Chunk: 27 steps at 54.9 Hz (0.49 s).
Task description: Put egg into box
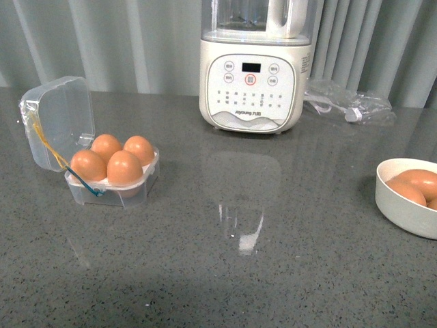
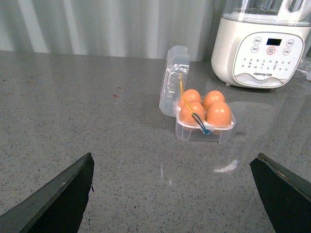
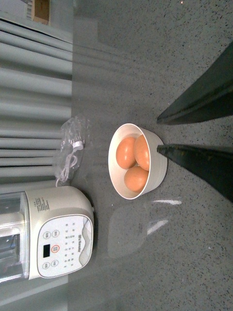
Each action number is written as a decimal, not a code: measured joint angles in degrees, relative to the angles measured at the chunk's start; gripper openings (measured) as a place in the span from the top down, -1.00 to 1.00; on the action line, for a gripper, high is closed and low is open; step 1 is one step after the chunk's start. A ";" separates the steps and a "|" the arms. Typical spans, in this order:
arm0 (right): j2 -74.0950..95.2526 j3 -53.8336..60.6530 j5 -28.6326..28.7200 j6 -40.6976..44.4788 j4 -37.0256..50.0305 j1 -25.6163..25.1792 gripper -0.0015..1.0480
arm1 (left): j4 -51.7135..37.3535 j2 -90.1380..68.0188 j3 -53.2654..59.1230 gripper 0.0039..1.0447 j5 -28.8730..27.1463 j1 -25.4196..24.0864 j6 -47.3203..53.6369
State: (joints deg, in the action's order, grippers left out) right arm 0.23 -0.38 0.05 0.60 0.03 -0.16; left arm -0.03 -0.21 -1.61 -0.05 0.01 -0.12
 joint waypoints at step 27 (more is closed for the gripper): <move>0.00 0.00 0.00 -0.07 0.00 0.00 -0.89 | 0.00 0.00 0.00 -0.87 0.00 0.00 0.00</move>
State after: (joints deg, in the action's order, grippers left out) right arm 0.23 -0.38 0.05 0.54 0.03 -0.16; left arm -0.03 -0.21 -1.61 -0.05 0.01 -0.12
